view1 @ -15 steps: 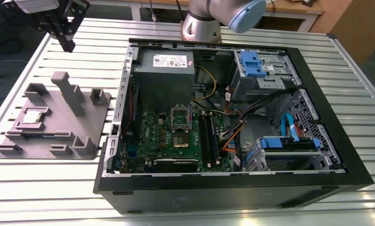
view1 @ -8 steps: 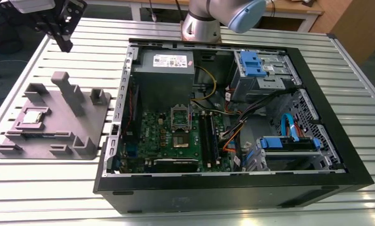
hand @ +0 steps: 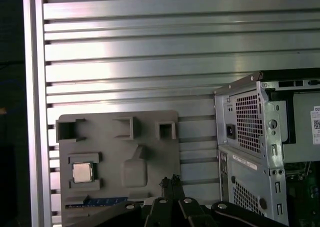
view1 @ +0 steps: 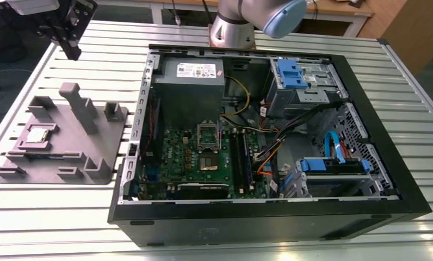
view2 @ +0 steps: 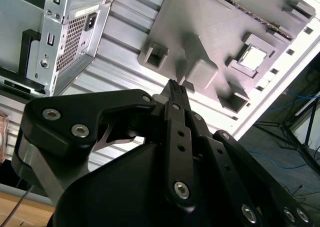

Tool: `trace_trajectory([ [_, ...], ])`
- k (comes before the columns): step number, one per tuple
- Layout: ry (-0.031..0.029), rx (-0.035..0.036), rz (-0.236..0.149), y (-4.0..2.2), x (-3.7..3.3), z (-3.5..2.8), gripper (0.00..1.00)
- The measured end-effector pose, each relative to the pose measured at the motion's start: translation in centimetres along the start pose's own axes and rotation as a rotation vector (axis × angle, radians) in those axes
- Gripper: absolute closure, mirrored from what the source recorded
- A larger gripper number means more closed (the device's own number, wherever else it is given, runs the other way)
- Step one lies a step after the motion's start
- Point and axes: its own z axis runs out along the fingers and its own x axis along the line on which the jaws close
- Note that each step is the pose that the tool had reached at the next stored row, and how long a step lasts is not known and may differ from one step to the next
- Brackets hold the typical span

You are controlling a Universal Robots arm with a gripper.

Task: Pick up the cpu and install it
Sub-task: 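Reach for the cpu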

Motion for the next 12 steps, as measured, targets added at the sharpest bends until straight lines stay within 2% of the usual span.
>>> trace_trajectory([
  [12,0.0000,0.0001,0.000,-0.06,0.77,0.00,0.89],
])
